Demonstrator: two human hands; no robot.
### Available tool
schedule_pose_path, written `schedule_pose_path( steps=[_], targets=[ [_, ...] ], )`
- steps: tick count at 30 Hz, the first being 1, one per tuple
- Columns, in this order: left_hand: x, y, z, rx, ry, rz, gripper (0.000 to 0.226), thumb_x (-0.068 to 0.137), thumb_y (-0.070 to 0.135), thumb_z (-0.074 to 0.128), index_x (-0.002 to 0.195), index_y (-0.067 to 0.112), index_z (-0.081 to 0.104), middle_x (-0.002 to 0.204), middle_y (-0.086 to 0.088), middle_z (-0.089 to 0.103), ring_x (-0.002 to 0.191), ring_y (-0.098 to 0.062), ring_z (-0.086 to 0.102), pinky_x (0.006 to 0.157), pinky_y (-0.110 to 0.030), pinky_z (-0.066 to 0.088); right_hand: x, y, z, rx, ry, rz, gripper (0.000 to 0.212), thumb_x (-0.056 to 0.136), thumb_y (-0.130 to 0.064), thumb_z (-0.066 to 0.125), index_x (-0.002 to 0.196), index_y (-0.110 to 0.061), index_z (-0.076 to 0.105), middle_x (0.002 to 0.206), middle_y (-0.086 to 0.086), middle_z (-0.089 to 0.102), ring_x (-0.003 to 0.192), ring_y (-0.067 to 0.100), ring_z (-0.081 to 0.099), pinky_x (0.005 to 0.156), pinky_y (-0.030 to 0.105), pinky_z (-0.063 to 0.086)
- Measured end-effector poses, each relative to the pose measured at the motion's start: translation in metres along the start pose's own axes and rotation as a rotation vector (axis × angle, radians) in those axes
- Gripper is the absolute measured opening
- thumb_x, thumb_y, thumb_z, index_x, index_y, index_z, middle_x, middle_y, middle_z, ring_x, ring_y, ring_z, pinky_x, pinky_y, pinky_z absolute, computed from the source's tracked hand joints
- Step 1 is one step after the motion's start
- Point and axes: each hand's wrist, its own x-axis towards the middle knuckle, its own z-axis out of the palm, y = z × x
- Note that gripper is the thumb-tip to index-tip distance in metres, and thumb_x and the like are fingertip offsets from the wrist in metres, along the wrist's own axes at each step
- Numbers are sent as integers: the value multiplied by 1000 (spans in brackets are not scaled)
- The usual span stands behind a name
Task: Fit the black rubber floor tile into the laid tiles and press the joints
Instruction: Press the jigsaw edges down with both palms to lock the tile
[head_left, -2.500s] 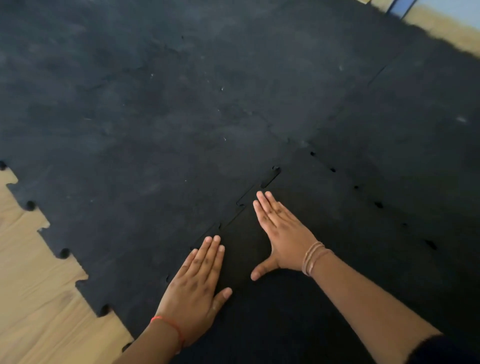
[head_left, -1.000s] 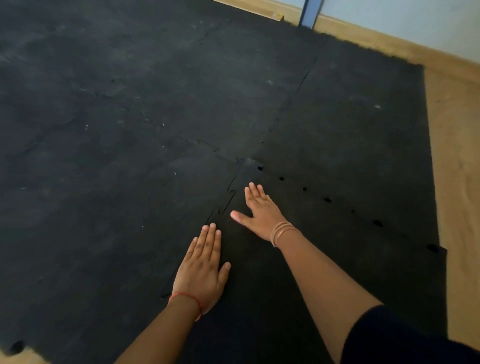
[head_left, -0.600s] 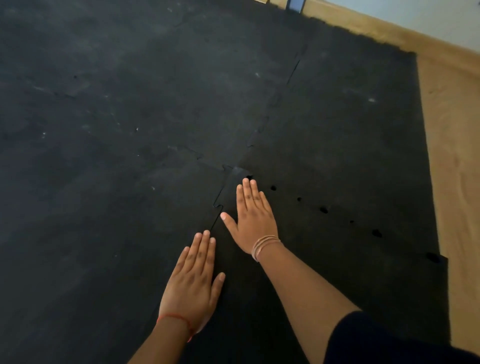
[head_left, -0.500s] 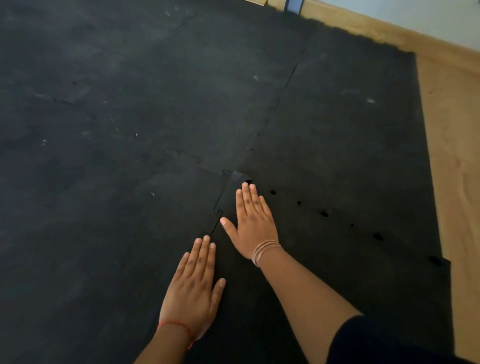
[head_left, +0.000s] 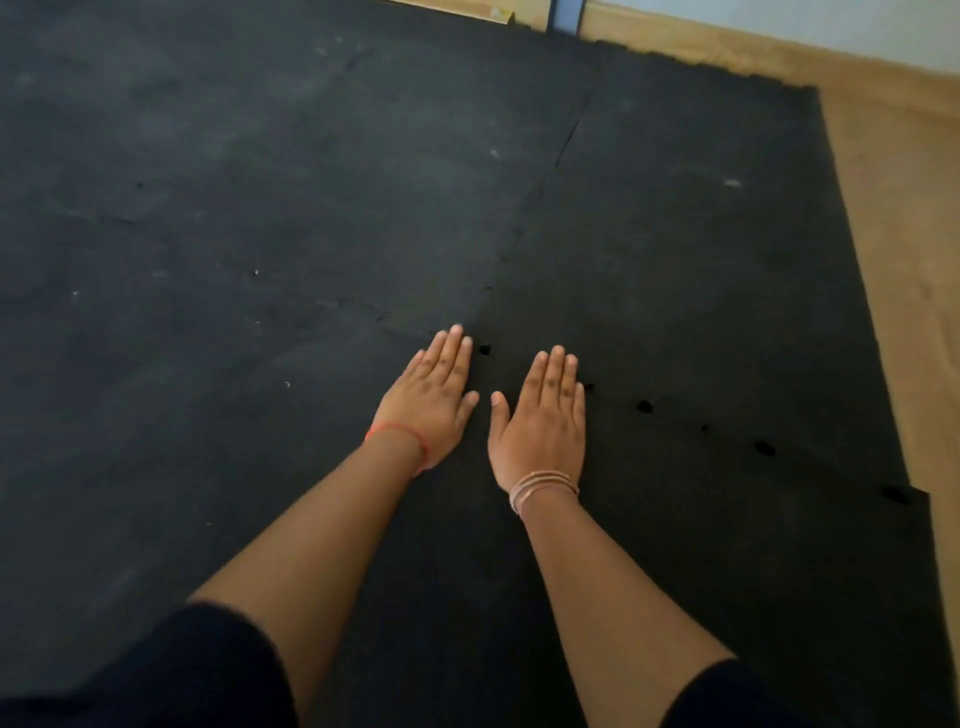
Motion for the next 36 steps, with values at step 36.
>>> schedule_pose_path(
  steps=[36],
  targets=[
    [51,22,-18,216,-445,-130,64,98,26,27,145,4,-10,157,-13,-12,145,-26,-8,117,-38,4,14,37,-10,5,-273,-227,72,93,-53,20,149,-10,4,159,6,0,146,19,-3,116,34,0]
  ],
)
